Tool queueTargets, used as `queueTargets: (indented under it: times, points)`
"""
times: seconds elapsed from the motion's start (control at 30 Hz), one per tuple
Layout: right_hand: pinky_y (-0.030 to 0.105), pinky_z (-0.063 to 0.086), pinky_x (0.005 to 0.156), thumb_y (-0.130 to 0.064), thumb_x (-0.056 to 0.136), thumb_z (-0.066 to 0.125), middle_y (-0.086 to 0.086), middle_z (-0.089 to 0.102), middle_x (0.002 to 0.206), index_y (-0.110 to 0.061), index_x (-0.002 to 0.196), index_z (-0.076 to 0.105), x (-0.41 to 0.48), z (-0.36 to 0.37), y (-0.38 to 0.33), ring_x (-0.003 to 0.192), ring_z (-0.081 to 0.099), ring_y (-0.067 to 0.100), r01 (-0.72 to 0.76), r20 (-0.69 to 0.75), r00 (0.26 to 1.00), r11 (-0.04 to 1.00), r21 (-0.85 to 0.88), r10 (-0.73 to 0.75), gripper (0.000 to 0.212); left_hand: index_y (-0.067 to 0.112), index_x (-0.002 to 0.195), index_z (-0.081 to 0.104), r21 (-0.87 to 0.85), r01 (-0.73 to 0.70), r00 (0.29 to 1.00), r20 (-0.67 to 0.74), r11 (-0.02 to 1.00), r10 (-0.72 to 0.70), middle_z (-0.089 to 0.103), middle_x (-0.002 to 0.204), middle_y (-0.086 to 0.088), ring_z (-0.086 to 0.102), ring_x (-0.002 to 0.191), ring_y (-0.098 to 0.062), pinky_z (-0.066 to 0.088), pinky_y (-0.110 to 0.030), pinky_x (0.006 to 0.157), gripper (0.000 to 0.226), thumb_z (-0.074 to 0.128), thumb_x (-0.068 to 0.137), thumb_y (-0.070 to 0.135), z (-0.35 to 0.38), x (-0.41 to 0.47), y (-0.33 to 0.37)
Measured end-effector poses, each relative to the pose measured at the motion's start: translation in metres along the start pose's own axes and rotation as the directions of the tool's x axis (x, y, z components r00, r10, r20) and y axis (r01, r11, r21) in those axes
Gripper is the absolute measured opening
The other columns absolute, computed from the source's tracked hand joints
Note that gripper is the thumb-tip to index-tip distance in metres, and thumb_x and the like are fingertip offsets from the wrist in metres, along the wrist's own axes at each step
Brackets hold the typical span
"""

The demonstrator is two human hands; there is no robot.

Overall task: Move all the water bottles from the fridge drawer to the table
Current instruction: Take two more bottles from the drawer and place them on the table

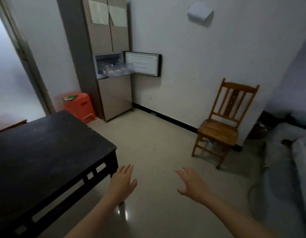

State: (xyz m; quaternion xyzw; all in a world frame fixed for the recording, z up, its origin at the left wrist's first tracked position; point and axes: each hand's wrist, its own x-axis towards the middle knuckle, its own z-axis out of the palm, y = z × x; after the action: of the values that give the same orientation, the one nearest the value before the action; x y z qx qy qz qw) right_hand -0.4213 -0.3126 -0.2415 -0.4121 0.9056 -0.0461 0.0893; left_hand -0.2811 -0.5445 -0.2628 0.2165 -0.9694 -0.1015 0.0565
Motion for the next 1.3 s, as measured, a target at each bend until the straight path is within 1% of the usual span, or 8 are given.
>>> queueTargets:
  times: [0.17, 0.3, 0.57, 0.73, 0.97, 1.07, 1.13, 1.3]
  points:
    - [0.034, 0.024, 0.112, -0.043, 0.086, 0.056, 0.004, 0.025, 0.149, -0.023, 0.144, 0.023, -0.061, -0.006, 0.067, 0.137, 0.022, 0.021, -0.196, -0.053, 0.979, 0.979, 0.049, 0.198, 0.07, 0.013, 0.144, 0.023, 0.004, -0.183, 0.983, 0.023, 0.983, 0.183, 0.024, 0.152, -0.002, 0.021, 0.138, -0.017, 0.021, -0.029, 0.111, 0.06, 0.039, 0.093, 0.042, 0.012, 0.02, 0.079]
    - [0.033, 0.021, 0.113, -0.044, 0.086, 0.055, 0.003, 0.026, 0.148, -0.021, 0.144, 0.023, -0.11, -0.002, 0.118, 0.138, 0.021, 0.02, -0.334, -0.072, 0.939, 0.942, 0.045, 0.336, 0.07, 0.013, 0.144, 0.022, -0.02, -0.326, 0.944, 0.053, 0.945, 0.326, 0.023, 0.152, -0.001, 0.018, 0.139, -0.016, 0.02, -0.03, 0.111, 0.06, 0.039, 0.093, 0.041, 0.025, 0.031, 0.145]
    - [0.03, 0.021, 0.111, -0.046, 0.086, 0.053, 0.003, 0.021, 0.15, -0.018, 0.144, 0.021, -0.14, -0.016, 0.211, 0.139, 0.019, 0.018, -0.46, -0.153, 0.869, 0.882, 0.102, 0.471, 0.071, 0.015, 0.144, 0.024, -0.146, -0.434, 0.9, -0.016, 0.889, 0.437, 0.024, 0.152, 0.002, 0.015, 0.14, -0.016, 0.019, -0.032, 0.112, 0.059, 0.041, 0.093, 0.04, 0.037, 0.083, 0.254]
    - [0.032, 0.021, 0.112, -0.041, 0.087, 0.055, 0.004, 0.018, 0.153, -0.022, 0.146, 0.019, -0.123, -0.051, 0.284, 0.141, 0.015, 0.016, -0.47, -0.183, 0.858, 0.878, 0.096, 0.479, 0.071, 0.011, 0.14, 0.033, -0.22, -0.449, 0.893, -0.107, 0.866, 0.436, 0.034, 0.148, -0.002, 0.023, 0.138, -0.02, 0.02, -0.032, 0.111, 0.057, 0.049, 0.091, 0.036, 0.038, 0.142, 0.323]
    - [0.032, 0.019, 0.114, -0.04, 0.089, 0.053, 0.002, 0.017, 0.153, -0.024, 0.147, 0.018, -0.107, -0.093, 0.369, 0.141, 0.013, 0.015, -0.466, -0.245, 0.847, 0.881, 0.086, 0.472, 0.07, 0.012, 0.141, 0.031, -0.202, -0.458, 0.889, -0.099, 0.866, 0.447, 0.032, 0.148, -0.002, 0.021, 0.138, -0.019, 0.018, -0.03, 0.112, 0.057, 0.045, 0.093, 0.038, 0.047, 0.199, 0.398]
    - [0.031, 0.017, 0.115, -0.04, 0.089, 0.052, 0.001, 0.015, 0.154, -0.024, 0.147, 0.016, -0.105, -0.099, 0.396, 0.142, 0.011, 0.013, -0.439, -0.231, 0.864, 0.894, 0.094, 0.448, 0.069, 0.011, 0.141, 0.032, -0.205, -0.447, 0.895, -0.097, 0.871, 0.436, 0.034, 0.148, -0.003, 0.022, 0.138, -0.019, 0.018, -0.03, 0.112, 0.056, 0.046, 0.092, 0.037, 0.051, 0.209, 0.427]
    - [0.032, 0.017, 0.114, -0.04, 0.09, 0.052, 0.0, 0.016, 0.154, -0.024, 0.147, 0.017, -0.1, -0.102, 0.416, 0.142, 0.011, 0.013, -0.402, -0.247, 0.879, 0.912, 0.079, 0.408, 0.069, 0.01, 0.14, 0.032, -0.21, -0.429, 0.903, -0.106, 0.878, 0.416, 0.033, 0.148, -0.003, 0.022, 0.138, -0.02, 0.019, -0.03, 0.112, 0.056, 0.047, 0.092, 0.036, 0.052, 0.216, 0.443]
    - [0.035, 0.021, 0.113, -0.041, 0.09, 0.05, 0.002, 0.022, 0.151, -0.022, 0.146, 0.021, -0.079, -0.116, 0.461, 0.14, 0.016, 0.016, -0.295, -0.247, 0.924, 0.955, 0.032, 0.293, 0.066, 0.005, 0.135, 0.04, -0.293, -0.303, 0.951, -0.149, 0.907, 0.27, 0.043, 0.141, -0.009, 0.03, 0.134, -0.026, 0.025, -0.036, 0.11, 0.054, 0.055, 0.089, 0.028, 0.053, 0.225, 0.473]
